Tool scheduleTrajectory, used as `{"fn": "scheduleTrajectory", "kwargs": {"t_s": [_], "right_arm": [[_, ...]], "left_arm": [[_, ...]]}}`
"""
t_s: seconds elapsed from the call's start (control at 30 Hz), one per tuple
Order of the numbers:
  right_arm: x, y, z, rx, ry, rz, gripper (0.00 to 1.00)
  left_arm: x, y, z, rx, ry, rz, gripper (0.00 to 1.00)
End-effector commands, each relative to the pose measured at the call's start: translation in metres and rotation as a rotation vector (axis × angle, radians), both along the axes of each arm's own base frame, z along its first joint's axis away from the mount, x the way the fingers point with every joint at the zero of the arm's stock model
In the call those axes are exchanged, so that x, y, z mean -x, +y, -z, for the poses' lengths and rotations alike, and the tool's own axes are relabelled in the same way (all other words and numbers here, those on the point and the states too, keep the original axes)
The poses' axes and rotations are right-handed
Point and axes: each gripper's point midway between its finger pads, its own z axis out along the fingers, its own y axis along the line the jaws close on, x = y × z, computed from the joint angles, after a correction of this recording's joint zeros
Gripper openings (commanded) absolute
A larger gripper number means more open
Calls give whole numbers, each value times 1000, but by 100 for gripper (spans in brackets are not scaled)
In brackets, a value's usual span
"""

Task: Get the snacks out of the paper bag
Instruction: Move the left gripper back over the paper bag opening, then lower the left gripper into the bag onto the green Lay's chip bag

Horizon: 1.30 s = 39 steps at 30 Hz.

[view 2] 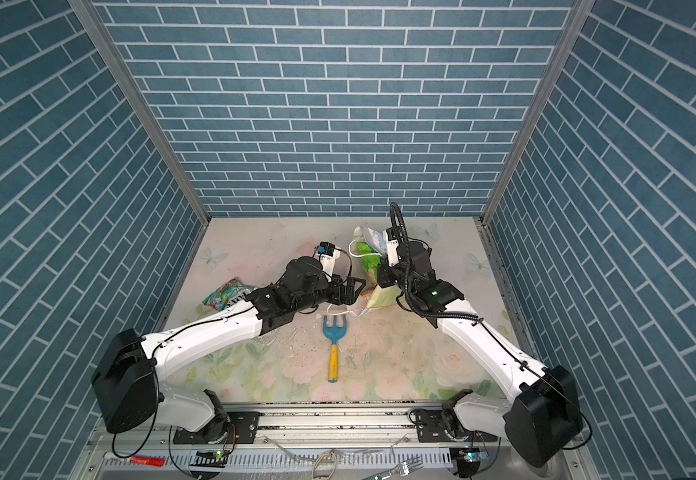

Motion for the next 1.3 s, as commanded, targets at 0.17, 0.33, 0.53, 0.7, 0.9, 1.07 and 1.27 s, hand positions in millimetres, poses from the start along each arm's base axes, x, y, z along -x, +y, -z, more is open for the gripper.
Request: {"fn": "scheduleTrajectory", "kwargs": {"t_s": [0.17,0.33,0.53,0.7,0.9,1.07,1.27], "right_arm": [[7,-5,6,-10,23,13,0],[9,-5,4,-19,18,5,0],[10,-7,4,-22,13,11,0],[9,-10,7,-26,16,39,0],[12,-8,5,-53,14,22,0],[14,-9,1,-62,2,23,0],[16,-14,-2,-60,-16,36,0]], "left_arm": [[-21,-21,-6,22,-19,-18,96],[-31,-28,0,7,-25,-30,99],[-38,-34,3,13,-25,-40,100],[-47,-32,11,-22,-27,-80,100],[-54,-39,15,-19,-6,-90,99],[-60,-45,23,0,21,-107,98],[-65,-51,32,1,56,-119,88]]}}
